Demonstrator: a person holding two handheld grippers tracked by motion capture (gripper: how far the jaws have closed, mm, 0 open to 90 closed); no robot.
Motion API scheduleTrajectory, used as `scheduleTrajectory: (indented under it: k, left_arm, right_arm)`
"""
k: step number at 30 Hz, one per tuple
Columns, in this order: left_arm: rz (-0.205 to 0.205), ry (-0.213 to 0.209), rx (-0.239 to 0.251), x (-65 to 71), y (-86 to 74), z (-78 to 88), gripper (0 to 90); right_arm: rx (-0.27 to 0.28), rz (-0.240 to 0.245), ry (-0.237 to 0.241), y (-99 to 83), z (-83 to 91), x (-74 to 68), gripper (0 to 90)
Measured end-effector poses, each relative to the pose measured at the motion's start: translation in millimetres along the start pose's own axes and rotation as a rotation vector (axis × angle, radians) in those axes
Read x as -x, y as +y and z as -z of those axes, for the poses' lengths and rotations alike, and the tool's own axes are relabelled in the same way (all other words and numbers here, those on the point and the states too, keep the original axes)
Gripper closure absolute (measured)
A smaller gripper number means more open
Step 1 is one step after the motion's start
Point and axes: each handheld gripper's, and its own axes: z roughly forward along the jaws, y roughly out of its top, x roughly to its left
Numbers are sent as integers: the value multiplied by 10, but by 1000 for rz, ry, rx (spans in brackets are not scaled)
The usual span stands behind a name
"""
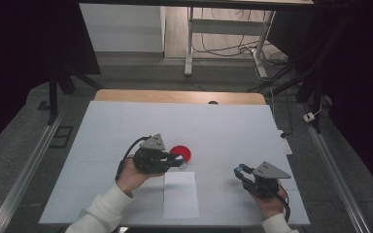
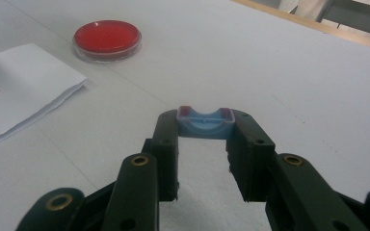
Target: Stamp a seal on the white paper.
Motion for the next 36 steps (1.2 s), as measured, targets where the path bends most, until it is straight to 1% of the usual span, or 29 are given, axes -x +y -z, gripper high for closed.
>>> scheduleTrajectory:
  k: [9, 15, 19, 25, 29, 36]
  left_arm:
    - [-8, -29, -12, 77, -36, -44, 750]
    - [-12, -50, -33, 112, -80, -87, 750]
    - [-15, -56, -39, 138, -95, -104, 750]
    - [-15, -62, -53, 168, -128, -146, 750]
    - [-13, -66, -63, 167, -158, -169, 750]
    - [-12, -56, -75, 174, -206, -169, 750]
  right_arm:
    - [0, 3, 1, 2, -6, 0, 656]
    - [-2, 2, 0, -3, -11, 4, 656]
    - [-4, 2, -2, -6, -8, 7, 656]
    - [6, 1, -4, -5, 9, 6, 656]
    - [-1, 2, -3, -2, -1, 6, 656]
    - [1, 4, 1, 3, -12, -1, 656]
